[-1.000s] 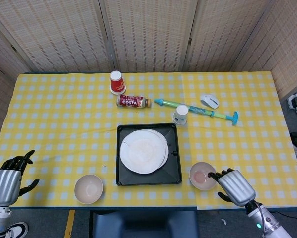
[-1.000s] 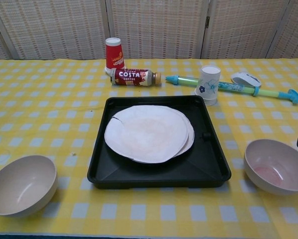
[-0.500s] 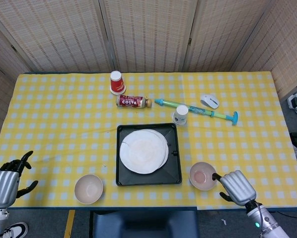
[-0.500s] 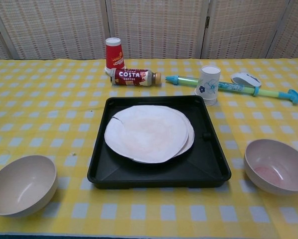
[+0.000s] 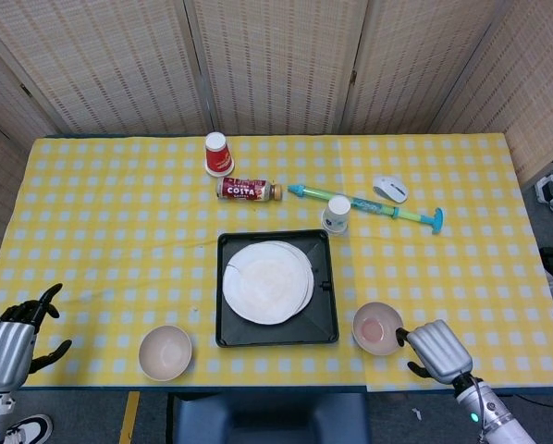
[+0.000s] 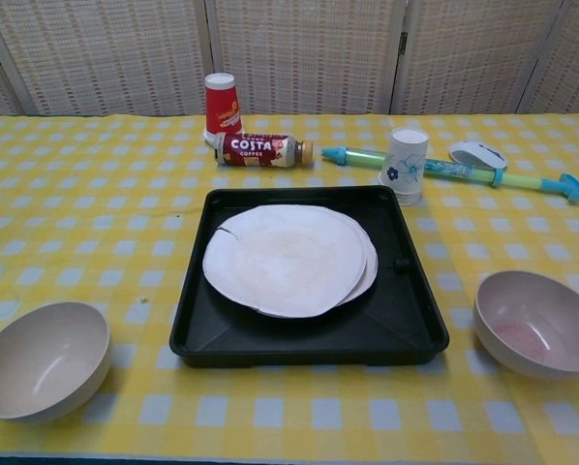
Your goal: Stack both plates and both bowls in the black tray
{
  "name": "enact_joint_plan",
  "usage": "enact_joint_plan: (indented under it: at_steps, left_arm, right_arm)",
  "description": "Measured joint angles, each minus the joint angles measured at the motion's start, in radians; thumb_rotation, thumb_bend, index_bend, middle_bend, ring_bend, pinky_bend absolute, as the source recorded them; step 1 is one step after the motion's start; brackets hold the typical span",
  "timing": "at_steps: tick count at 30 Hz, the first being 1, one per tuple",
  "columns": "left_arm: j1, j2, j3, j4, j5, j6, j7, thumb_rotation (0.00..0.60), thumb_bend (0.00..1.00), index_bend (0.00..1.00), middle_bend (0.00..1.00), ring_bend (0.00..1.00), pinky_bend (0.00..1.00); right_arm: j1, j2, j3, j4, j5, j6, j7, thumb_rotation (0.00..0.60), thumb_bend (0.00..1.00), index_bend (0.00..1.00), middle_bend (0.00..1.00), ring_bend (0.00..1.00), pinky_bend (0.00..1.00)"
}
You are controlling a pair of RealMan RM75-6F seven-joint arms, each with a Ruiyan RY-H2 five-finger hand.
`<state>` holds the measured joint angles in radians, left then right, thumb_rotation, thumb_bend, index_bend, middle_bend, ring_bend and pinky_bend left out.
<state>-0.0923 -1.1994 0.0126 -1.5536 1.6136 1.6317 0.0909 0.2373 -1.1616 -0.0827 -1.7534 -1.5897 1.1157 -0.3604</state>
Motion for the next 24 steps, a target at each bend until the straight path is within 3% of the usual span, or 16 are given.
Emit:
enact_joint_plan:
  at_steps: [10,24]
  left_arm:
    - [0.008,0.017,0.003,-0.018,0.002,-0.019,-0.009,0.6,0.19,0.17,0.54,0.4,0.46]
    - [0.01,0.037,0.005,-0.047,-0.008,-0.061,-0.004,0.6,0.2,0.19,0.55,0.41,0.47]
  right_arm:
    - [0.047,-0.043,0.017,0.036,0.065,-0.076,-0.01,0.6,0.4,0.55,0.91,0.85,0.87]
    - [0.073,-0.079,0.014,0.065,0.081,-0.091,-0.008,0.6,0.43,0.65,0.91,0.85,0.87]
